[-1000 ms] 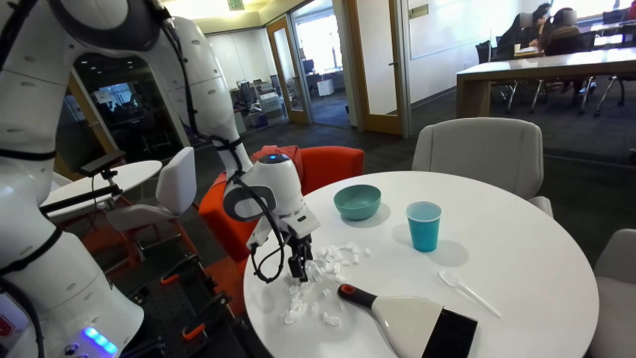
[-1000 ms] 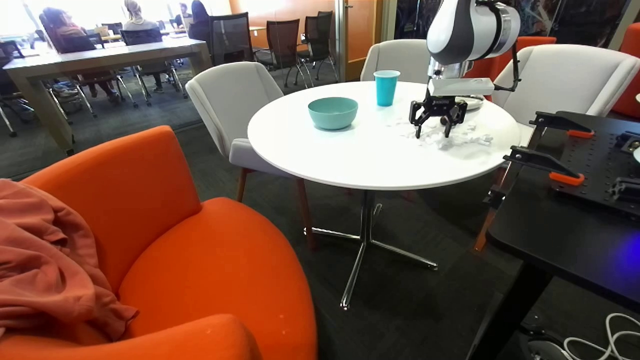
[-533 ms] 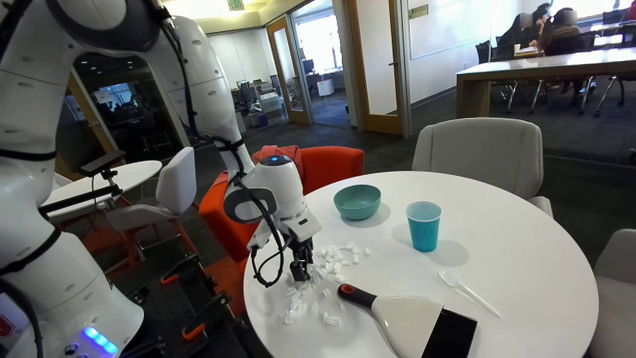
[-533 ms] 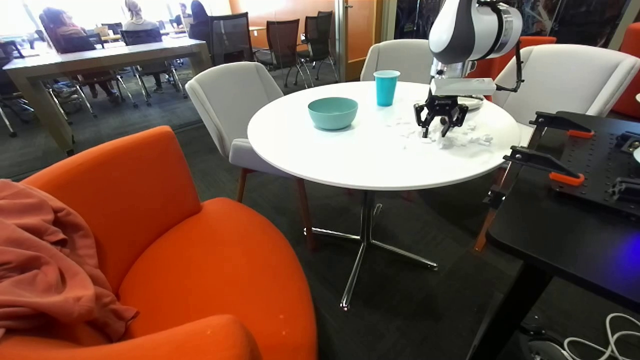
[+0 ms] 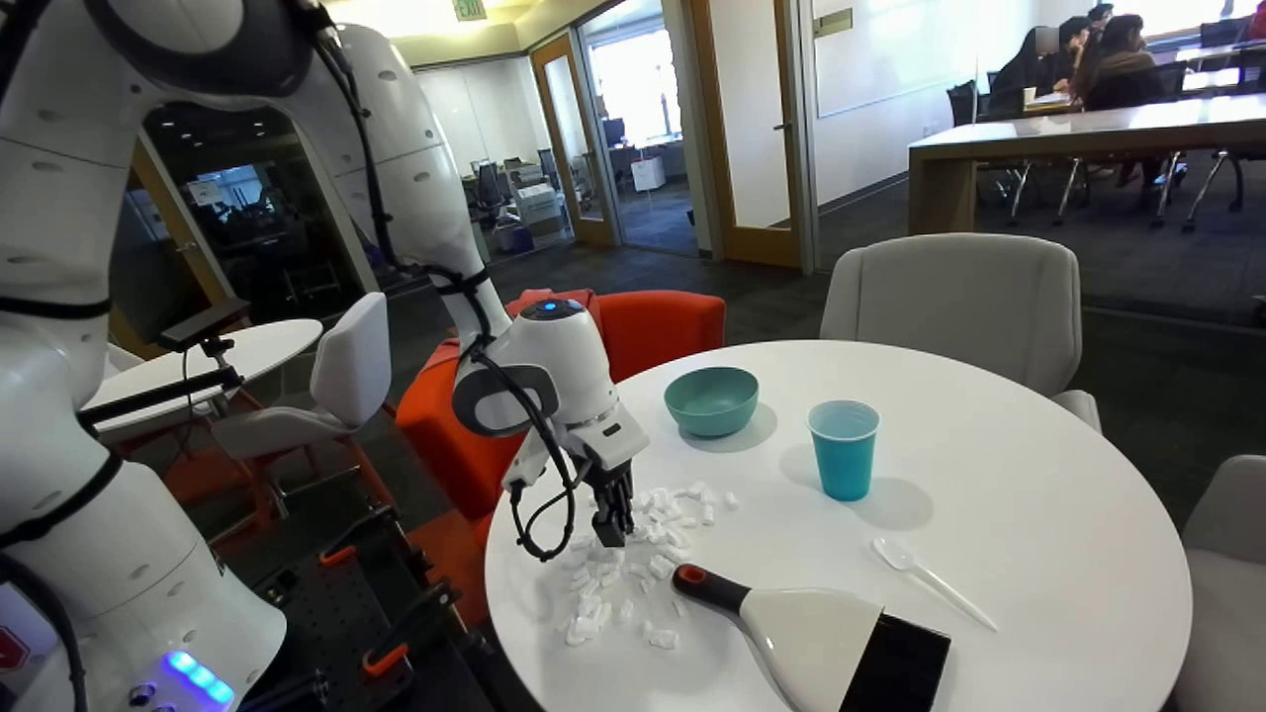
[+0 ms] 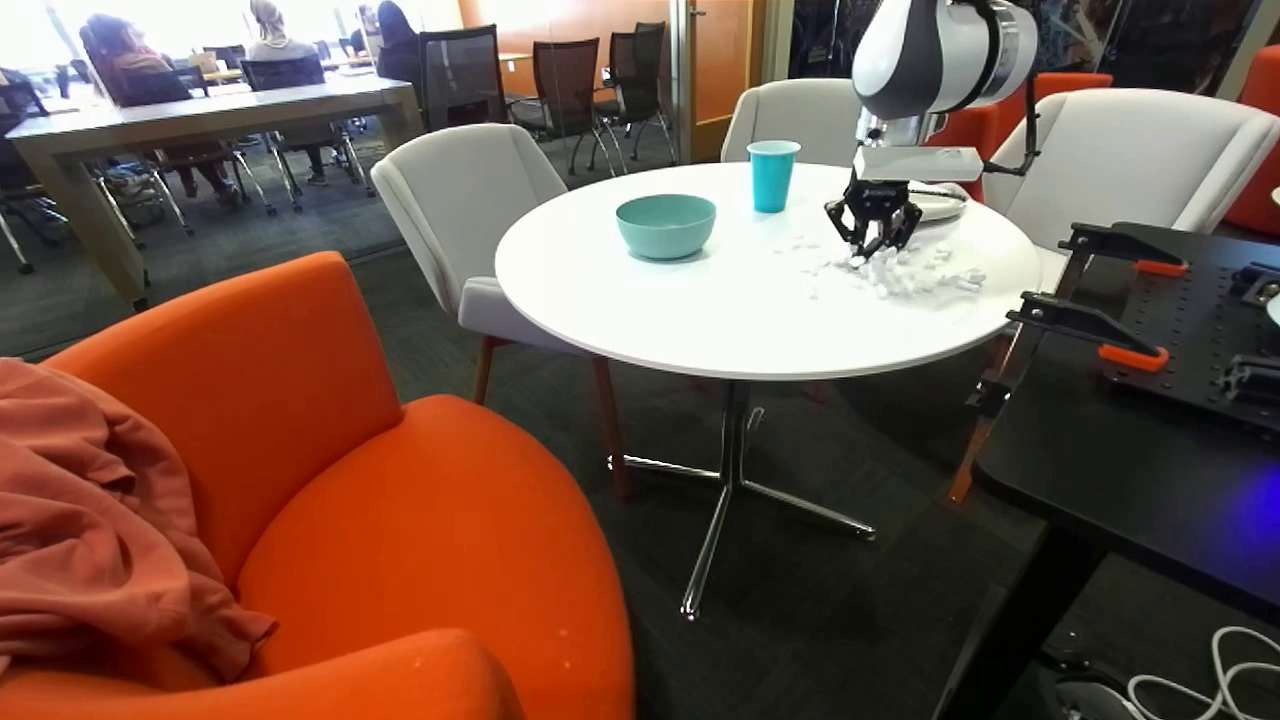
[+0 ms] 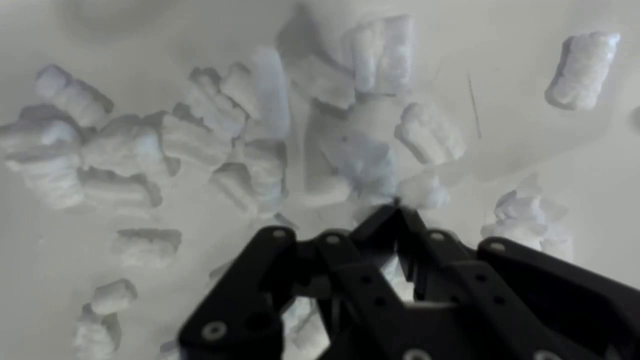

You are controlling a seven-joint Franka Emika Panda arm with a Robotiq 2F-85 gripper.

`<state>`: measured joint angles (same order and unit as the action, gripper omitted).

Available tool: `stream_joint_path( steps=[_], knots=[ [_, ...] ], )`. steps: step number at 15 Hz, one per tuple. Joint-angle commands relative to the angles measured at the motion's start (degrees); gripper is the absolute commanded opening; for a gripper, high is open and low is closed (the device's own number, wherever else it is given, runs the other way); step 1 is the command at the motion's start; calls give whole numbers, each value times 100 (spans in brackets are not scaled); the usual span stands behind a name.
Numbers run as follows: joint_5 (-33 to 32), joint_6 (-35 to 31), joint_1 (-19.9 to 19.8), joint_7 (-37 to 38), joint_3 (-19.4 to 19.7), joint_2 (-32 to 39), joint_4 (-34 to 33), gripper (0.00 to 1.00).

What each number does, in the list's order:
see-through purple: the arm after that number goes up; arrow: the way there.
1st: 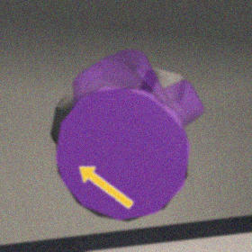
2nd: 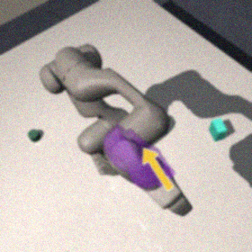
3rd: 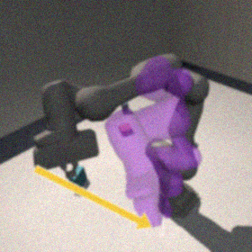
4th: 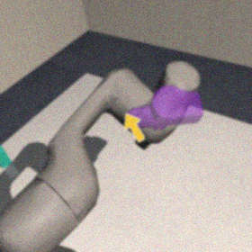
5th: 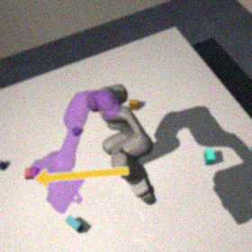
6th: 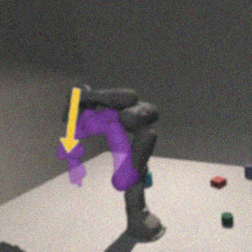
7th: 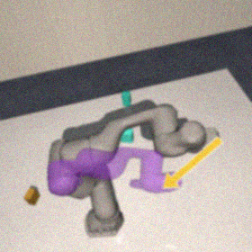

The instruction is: Pick up a white thing from the table and put it in the cup

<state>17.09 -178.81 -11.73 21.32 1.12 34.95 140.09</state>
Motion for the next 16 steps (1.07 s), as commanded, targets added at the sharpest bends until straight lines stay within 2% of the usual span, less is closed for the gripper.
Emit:
stream_joint_path(
  steps=[1, 5, 8, 10, 11, 15, 16],
  knots=[
    [83, 261, 113, -109, 242, -489, -11, 1],
    [98, 530, 38, -93, 448, -928, -321, 1],
    [189, 373, -105, -86, 442, -1032, -728, 1],
    [80, 394, 181, 40, 696, -1009, -847, 1],
    [128, 261, 43, -68, 584, -969, -770, 5],
    [112, 262, 141, -49, 664, -964, -834, 5],
    [111, 262, 158, -45, 665, -962, -834, 1]
  ],
)
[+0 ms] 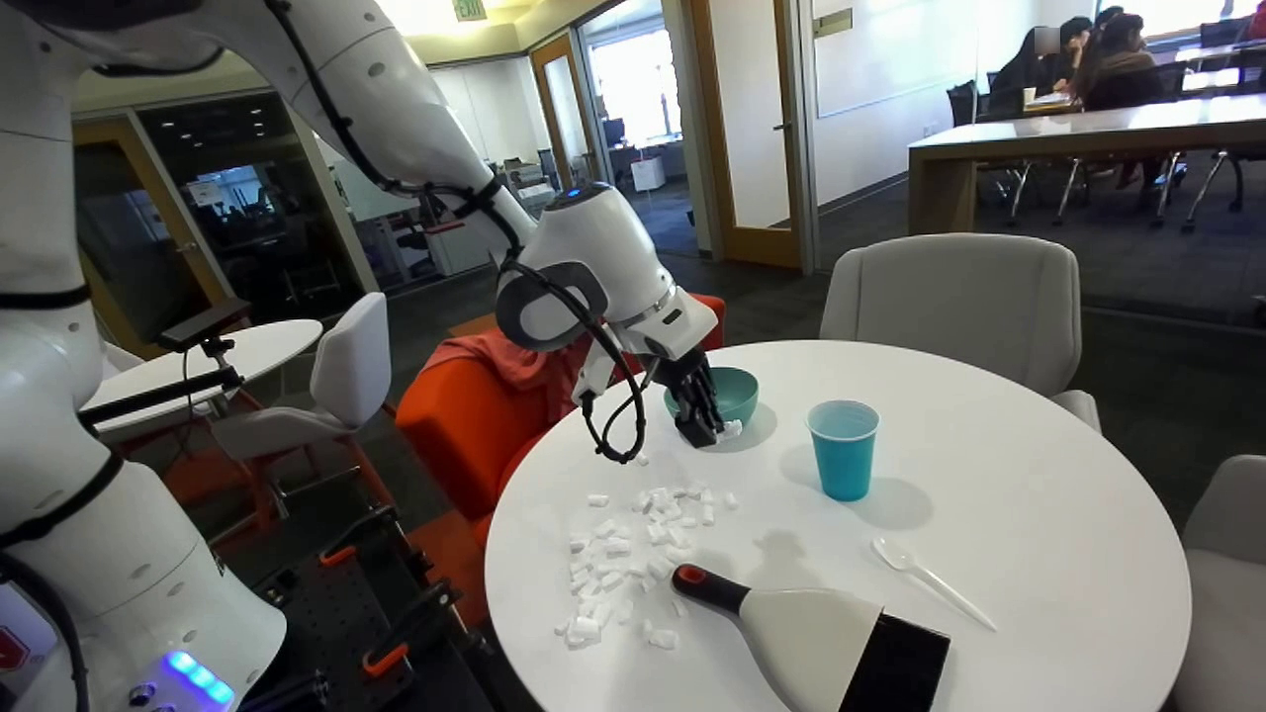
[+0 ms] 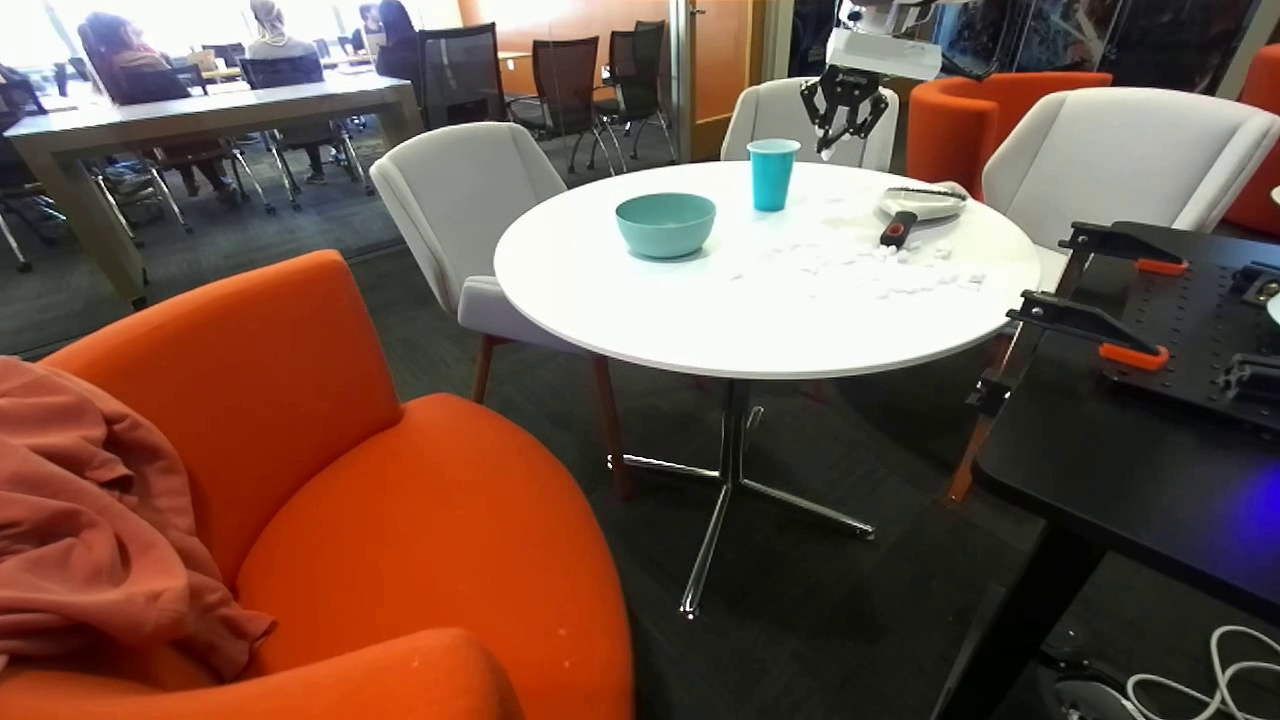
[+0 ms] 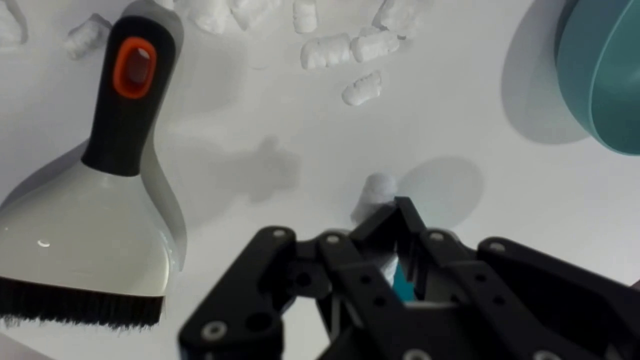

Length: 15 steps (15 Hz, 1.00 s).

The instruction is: Pick up a white thing from the table and put it in the cup

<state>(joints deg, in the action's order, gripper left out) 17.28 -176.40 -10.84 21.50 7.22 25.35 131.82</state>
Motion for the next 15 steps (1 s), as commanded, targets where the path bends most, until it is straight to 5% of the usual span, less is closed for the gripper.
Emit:
stream_joint_path(
  steps=[1, 7, 15],
  knots=[
    [214, -127, -6, 29, 2, 121, -182, 1],
    [862, -86, -1119, 13, -949, 428, -1122, 1],
    [1037, 215, -1087, 210, -731, 1219, -2383, 1]
  ],
)
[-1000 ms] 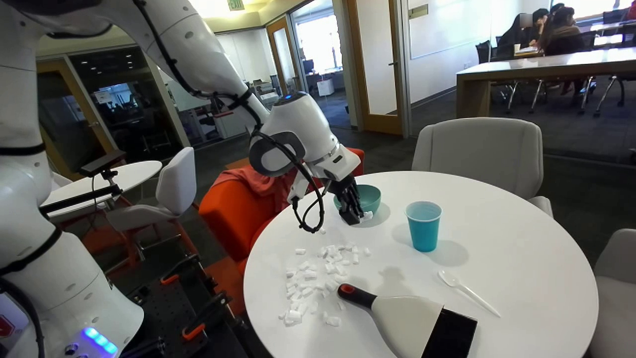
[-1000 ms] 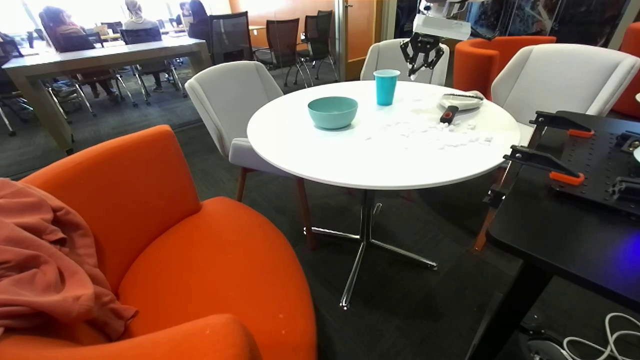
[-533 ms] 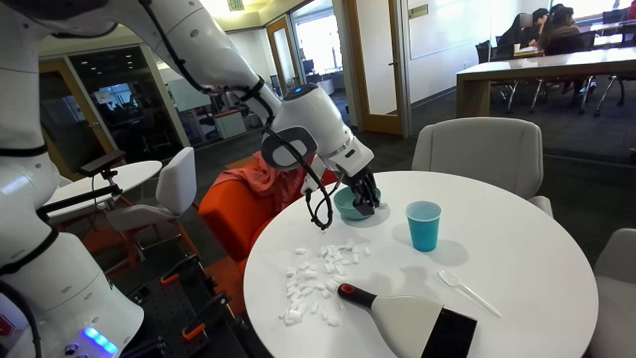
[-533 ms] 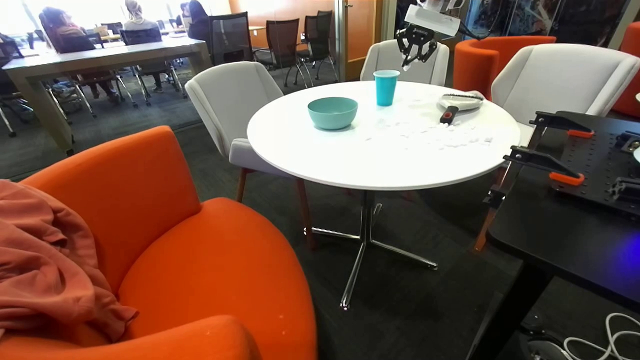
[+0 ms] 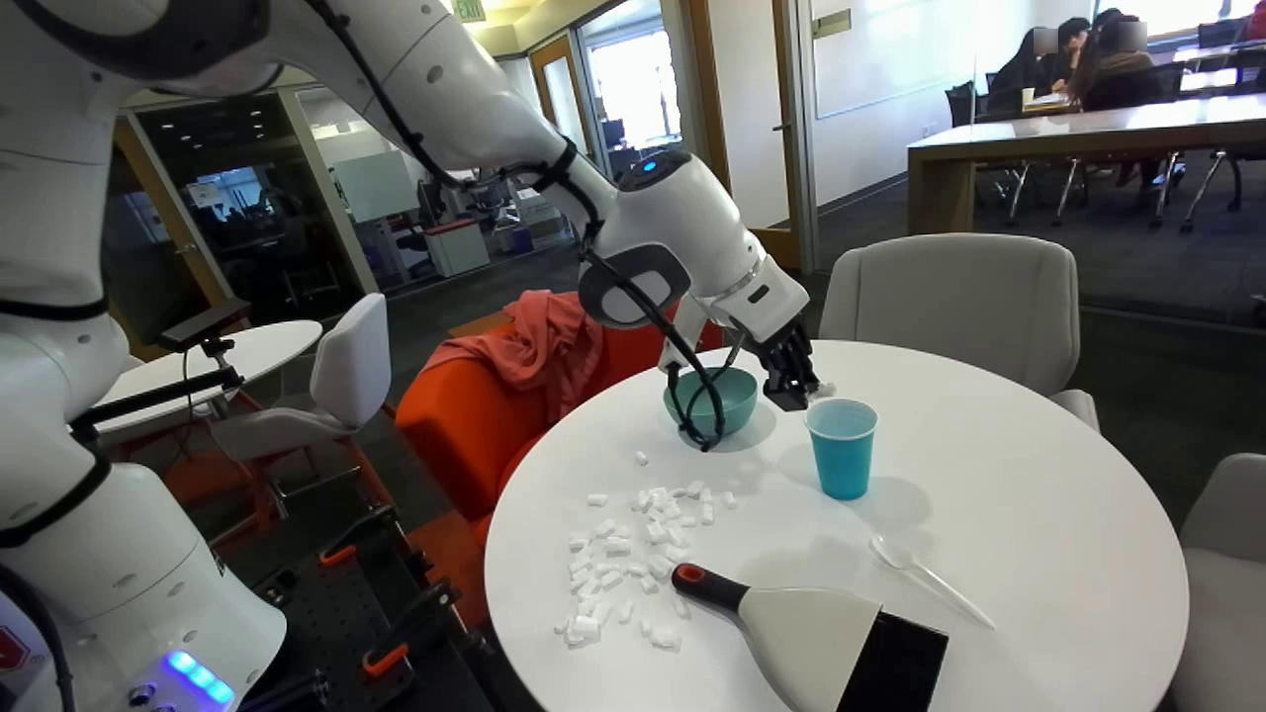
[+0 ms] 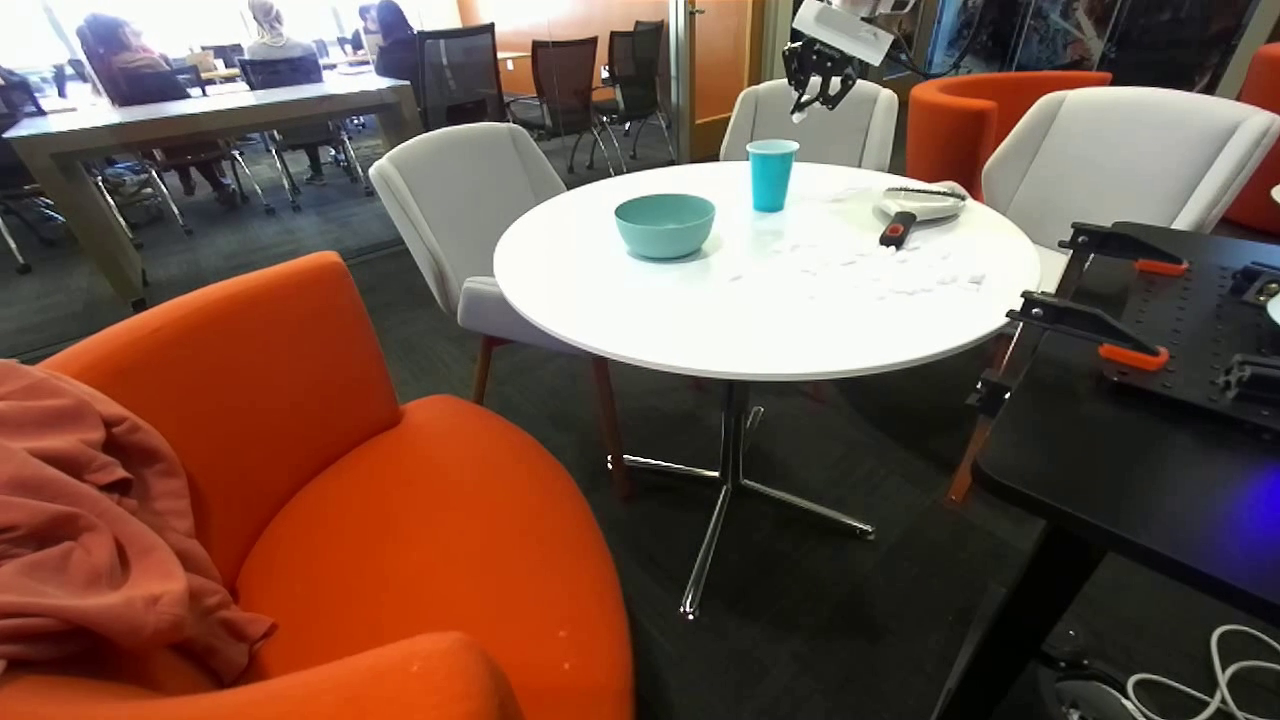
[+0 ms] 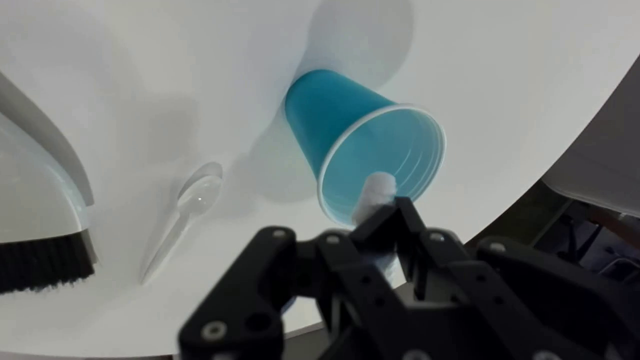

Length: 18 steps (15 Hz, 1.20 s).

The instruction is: Pick up a white thing from the table and put it in the cup

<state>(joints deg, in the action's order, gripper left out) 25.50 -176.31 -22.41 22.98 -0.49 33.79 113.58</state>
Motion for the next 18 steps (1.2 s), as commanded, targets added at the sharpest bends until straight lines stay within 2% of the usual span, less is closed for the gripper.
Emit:
stream_joint_path(
  steps=[1, 6, 12, 13, 14, 15, 18],
  knots=[
    [262, 172, 37, 39, -11, 506, -709, 1],
    [349, 321, 128, 150, 70, 988, -1267, 1],
    [396, 791, 131, 134, 83, 1263, -1632, 1],
    [396, 831, 150, 149, 109, 1285, -1664, 30],
    [398, 880, 153, 150, 118, 1304, -1692, 31],
    [402, 941, 148, 150, 120, 1312, -1717, 36],
    [415, 1032, 144, 144, 122, 1311, -1750, 60]
  ],
)
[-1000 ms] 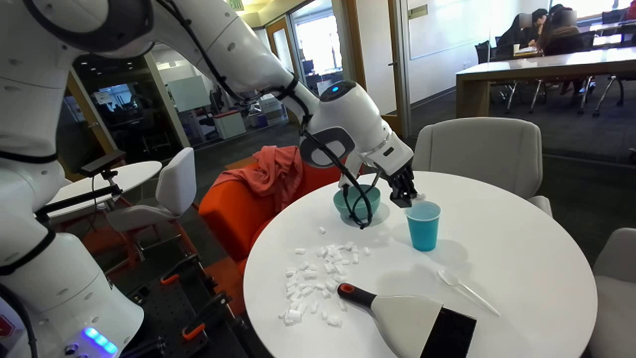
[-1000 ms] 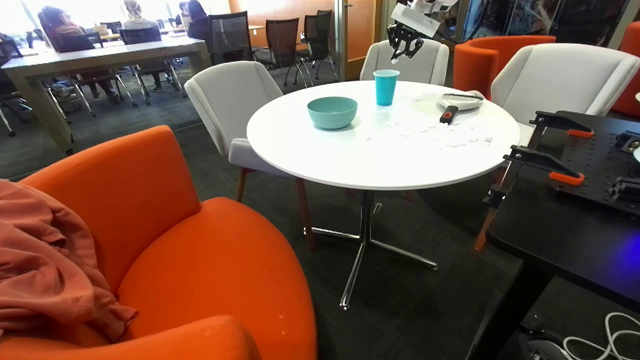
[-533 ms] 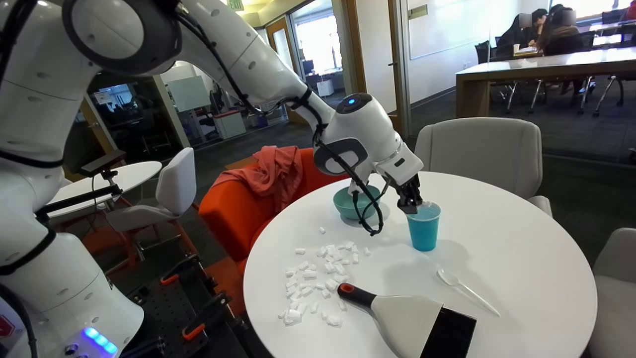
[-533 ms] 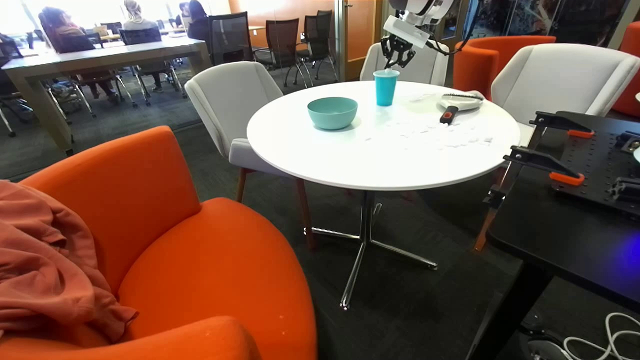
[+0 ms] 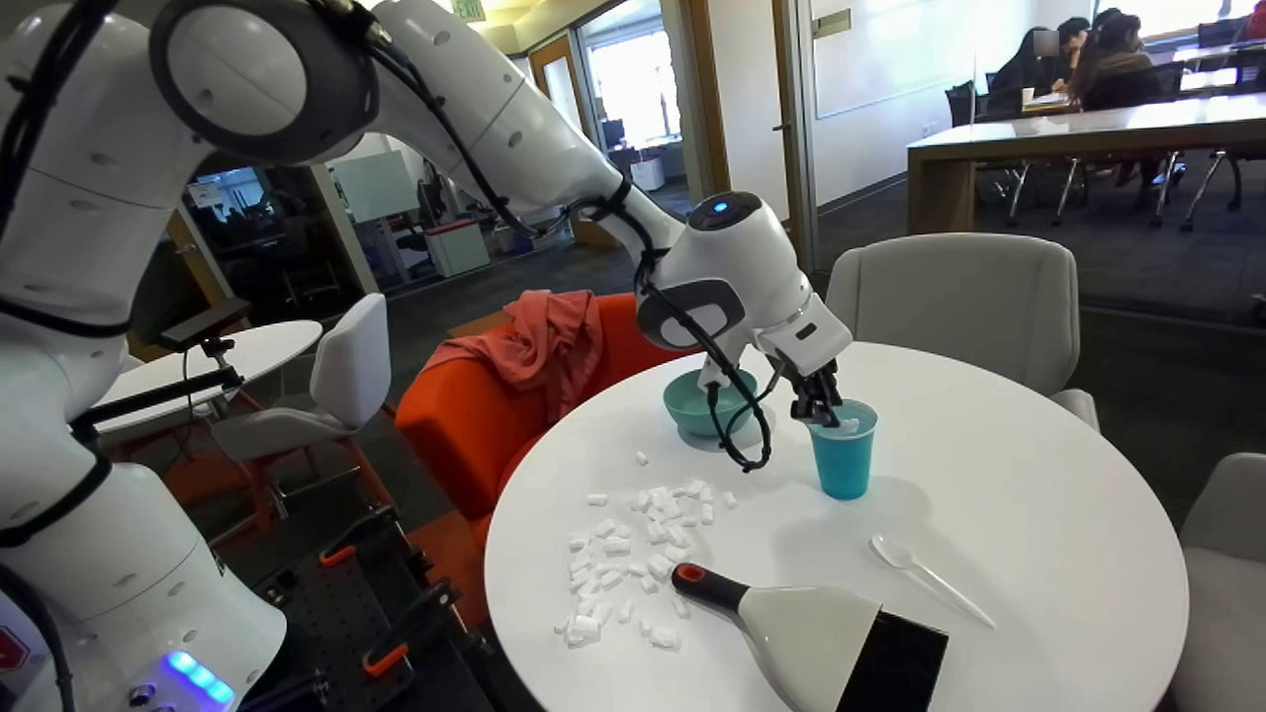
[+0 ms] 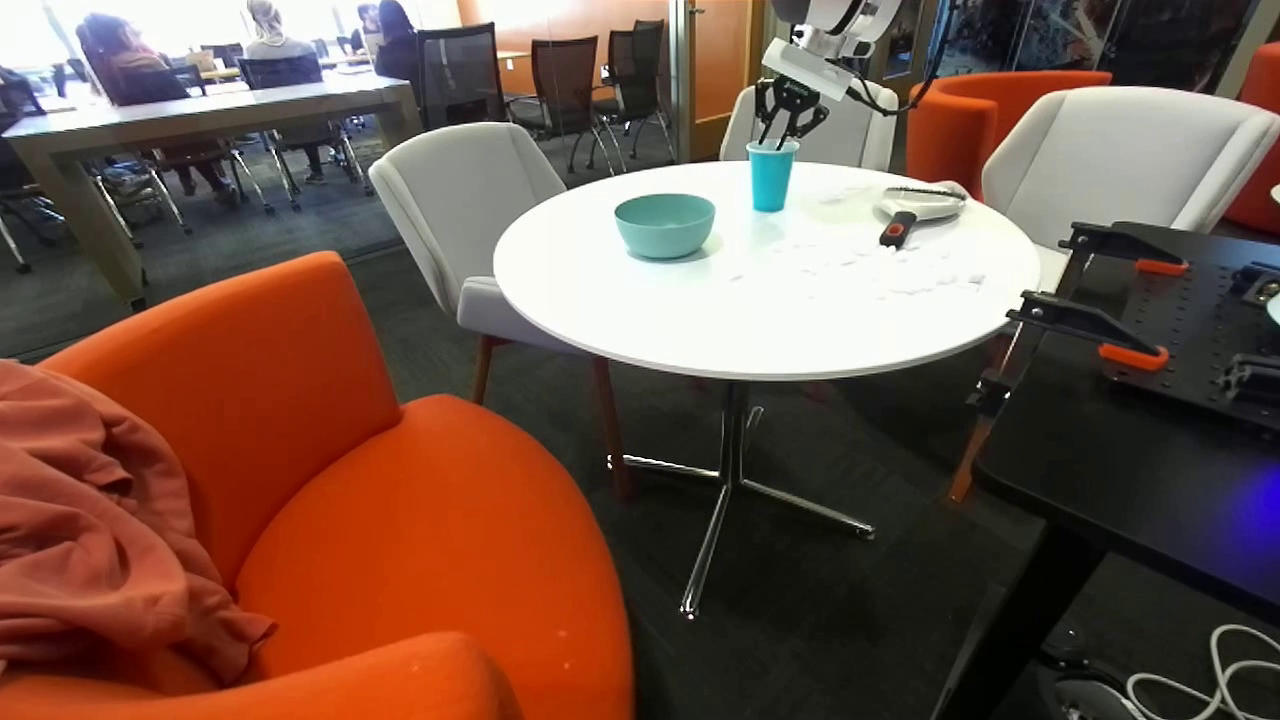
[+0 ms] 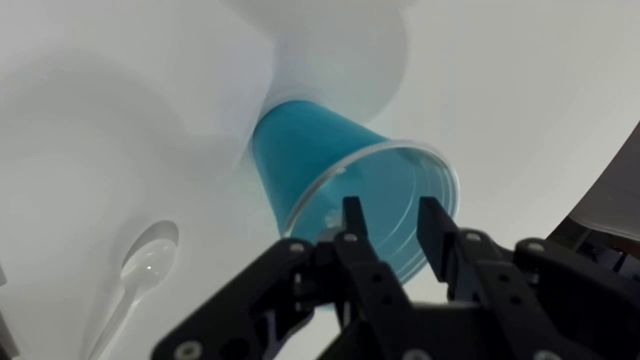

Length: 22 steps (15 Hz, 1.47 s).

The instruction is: Pick up a white thing from the table and put it in the cup

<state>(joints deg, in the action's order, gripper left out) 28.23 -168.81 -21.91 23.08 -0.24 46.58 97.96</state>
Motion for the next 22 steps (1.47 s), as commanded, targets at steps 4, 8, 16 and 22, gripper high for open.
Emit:
stream_joint_path(
  steps=[4, 8, 16, 22],
  knots=[
    [165, 310, 76, 92, 64, -18, -181, 88],
    [155, 327, 121, 148, 121, -39, -178, 100],
    [268, 373, 64, 273, 41, -150, -102, 100],
    [982, 581, -56, 376, -138, -297, -134, 100]
  ],
)
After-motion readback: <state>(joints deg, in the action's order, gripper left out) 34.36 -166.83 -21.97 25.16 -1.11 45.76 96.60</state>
